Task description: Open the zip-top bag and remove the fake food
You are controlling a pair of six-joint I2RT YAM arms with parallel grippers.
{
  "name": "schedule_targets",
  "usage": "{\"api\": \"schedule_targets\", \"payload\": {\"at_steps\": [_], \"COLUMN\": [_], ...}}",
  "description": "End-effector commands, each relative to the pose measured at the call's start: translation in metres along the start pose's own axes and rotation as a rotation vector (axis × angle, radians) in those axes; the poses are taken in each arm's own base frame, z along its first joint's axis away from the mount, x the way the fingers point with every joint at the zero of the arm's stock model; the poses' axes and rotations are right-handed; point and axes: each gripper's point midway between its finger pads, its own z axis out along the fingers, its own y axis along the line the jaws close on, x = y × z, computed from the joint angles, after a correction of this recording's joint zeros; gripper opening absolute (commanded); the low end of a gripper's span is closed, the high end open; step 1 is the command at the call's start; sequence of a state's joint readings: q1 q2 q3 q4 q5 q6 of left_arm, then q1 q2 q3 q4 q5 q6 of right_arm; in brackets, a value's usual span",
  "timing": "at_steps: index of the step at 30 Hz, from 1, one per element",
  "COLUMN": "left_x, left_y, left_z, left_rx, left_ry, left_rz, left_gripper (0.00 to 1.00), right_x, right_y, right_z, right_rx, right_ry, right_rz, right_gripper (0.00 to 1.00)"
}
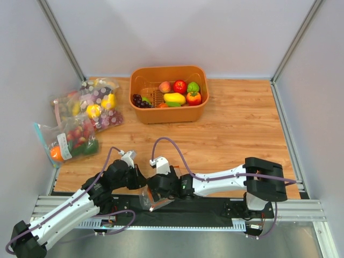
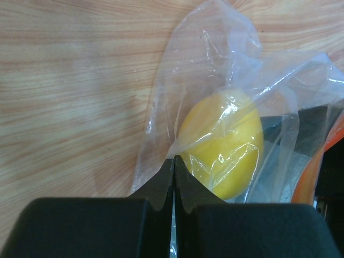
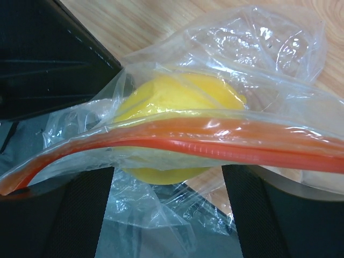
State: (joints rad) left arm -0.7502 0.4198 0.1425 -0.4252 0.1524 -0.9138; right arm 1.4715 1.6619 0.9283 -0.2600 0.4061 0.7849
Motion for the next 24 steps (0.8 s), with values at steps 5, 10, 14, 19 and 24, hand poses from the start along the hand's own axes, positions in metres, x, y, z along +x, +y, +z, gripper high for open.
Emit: {"api": "schedule_targets", "payload": {"at_steps": [5,10,14,19,24], "left_x": [-0.001,-0.001,-0.002,-0.002,-0.002], "left_y": [-0.012,-0.012,-0.011,-0.007,-0.003], "left_z": [0.0,-0.001,-0.002,-0.003,-0.002], "left_rx": [0.057,0.059,0.055,0.038,0.026], "left_ry": [0.003,0.001,-0.001,-0.01,-0.017], "left_rz": [-0.011,-0.009,-0.01,-0.004,-0.003], "left_gripper": [0.0,0.0,0.0,0.0,0.0], "right_x": [-0.032,-0.038,-0.045,-0.056,-0.063], "right_y": [0.014,0.01,0.007,0.004,-0.003], "right_z": [0.012,0.021,0.018,-0.007,-0.05], "right_rx": [-0.008,0.013,0.019,0.008,-0.037], "right_ry": [-0.148,-0.175,-0.212,-0.22,-0.211], "right_rz": [0.0,-0.031,-0.037,-0.052,-0.046], "right_gripper": [0.84,0.85,0.66,0.43,0.4]}}
